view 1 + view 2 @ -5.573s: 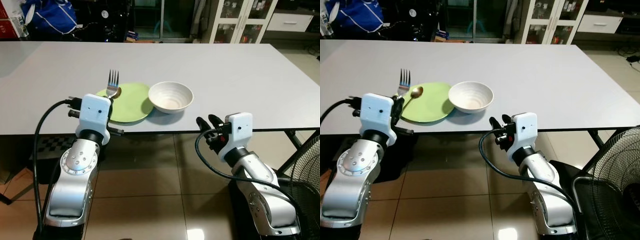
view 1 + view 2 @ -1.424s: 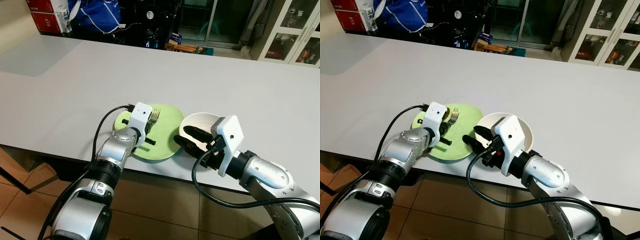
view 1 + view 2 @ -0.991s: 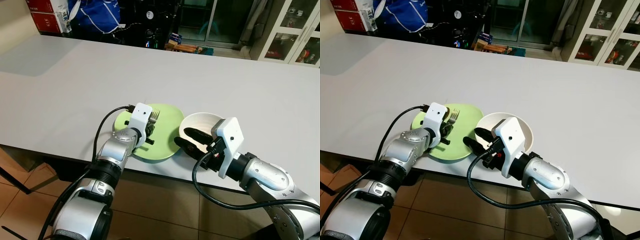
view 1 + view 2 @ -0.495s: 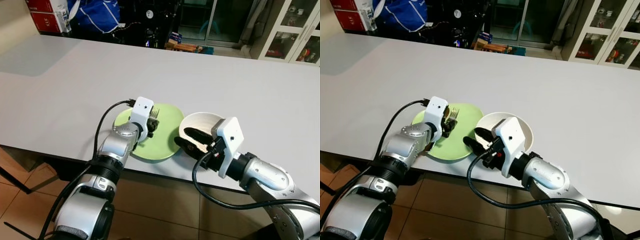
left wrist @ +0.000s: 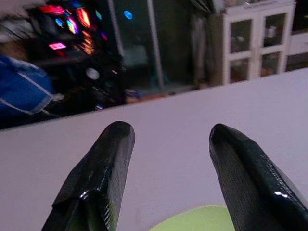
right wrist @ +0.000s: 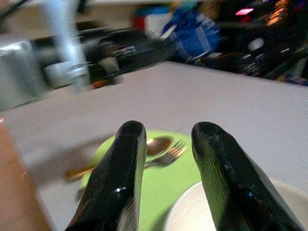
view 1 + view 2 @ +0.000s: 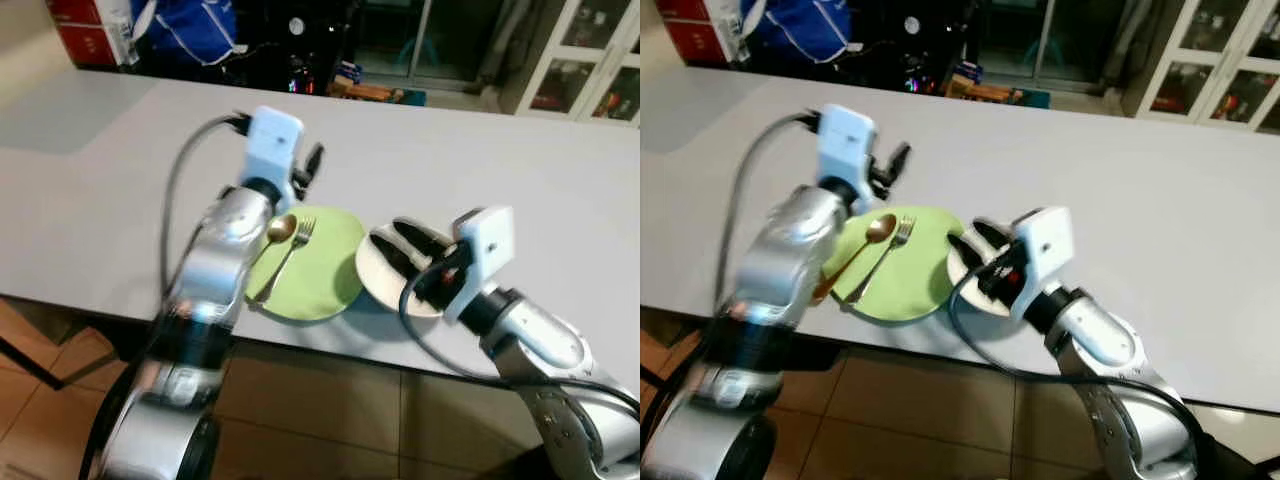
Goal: Setting the table
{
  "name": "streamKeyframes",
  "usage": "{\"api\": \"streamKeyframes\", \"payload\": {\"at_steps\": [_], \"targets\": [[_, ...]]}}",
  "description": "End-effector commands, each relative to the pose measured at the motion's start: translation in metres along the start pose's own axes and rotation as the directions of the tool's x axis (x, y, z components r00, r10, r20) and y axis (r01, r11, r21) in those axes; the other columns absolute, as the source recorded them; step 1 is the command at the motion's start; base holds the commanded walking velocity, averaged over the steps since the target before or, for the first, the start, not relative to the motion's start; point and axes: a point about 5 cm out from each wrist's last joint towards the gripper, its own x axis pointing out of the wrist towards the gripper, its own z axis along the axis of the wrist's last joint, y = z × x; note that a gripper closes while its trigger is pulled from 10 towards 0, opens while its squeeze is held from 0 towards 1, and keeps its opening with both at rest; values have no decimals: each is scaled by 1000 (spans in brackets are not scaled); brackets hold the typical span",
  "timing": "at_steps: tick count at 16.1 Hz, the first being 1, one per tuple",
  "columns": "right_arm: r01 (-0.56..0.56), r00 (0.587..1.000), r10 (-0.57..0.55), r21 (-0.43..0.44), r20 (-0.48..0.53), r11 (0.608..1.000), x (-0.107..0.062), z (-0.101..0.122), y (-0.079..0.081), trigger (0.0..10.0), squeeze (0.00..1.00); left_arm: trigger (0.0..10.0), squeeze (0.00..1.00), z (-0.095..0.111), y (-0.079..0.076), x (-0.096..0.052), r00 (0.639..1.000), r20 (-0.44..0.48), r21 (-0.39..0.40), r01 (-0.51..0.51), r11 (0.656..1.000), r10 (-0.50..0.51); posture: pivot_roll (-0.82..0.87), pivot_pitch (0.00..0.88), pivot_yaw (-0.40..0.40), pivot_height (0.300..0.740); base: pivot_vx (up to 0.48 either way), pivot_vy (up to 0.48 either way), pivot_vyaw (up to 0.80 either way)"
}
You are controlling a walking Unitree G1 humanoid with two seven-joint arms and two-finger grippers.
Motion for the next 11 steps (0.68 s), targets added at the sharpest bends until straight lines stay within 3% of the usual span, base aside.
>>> {"api": "streamKeyframes", "payload": {"at_steps": [1, 4, 6, 8, 10, 11], "targets": [[61, 997, -60, -27, 42, 998, 1, 6, -7, 10000, 0, 10000, 0, -1, 6, -13, 999, -19, 20, -46, 999, 47, 1, 0, 17, 740, 0, 0, 0], [128, 989, -129, 28, 73, 991, 5, 3, -9, 10000, 0, 10000, 0, -11, 16, -54, 990, 4, 104, -140, 985, 140, 47, 0, -2, 740, 0, 0, 800], [79, 997, -80, 70, 22, 994, 10, -7, 2, 10000, 0, 10000, 0, -20, 16, -76, 987, -3, 105, -160, 982, 161, 47, 0, -5, 740, 0, 0, 800], [27, 999, -25, 61, -25, 998, 10, -15, 9, 10000, 0, 10000, 0, -22, 15, -84, 985, 14, 150, -175, 973, 175, 44, 0, -5, 740, 0, 0, 800], [47, 998, -43, 95, -45, 994, 4, -23, 5, 10000, 0, 10000, 0, -31, 19, -92, 967, 9, 71, -254, 965, 254, 45, 0, -7, 740, 0, 0, 800], [52, 998, -48, 97, -48, 994, 3, -24, 4, 10000, 0, 10000, 0, -32, 18, -94, 966, 11, 78, -257, 963, 256, 45, 0, -7, 740, 0, 0, 800]]}}
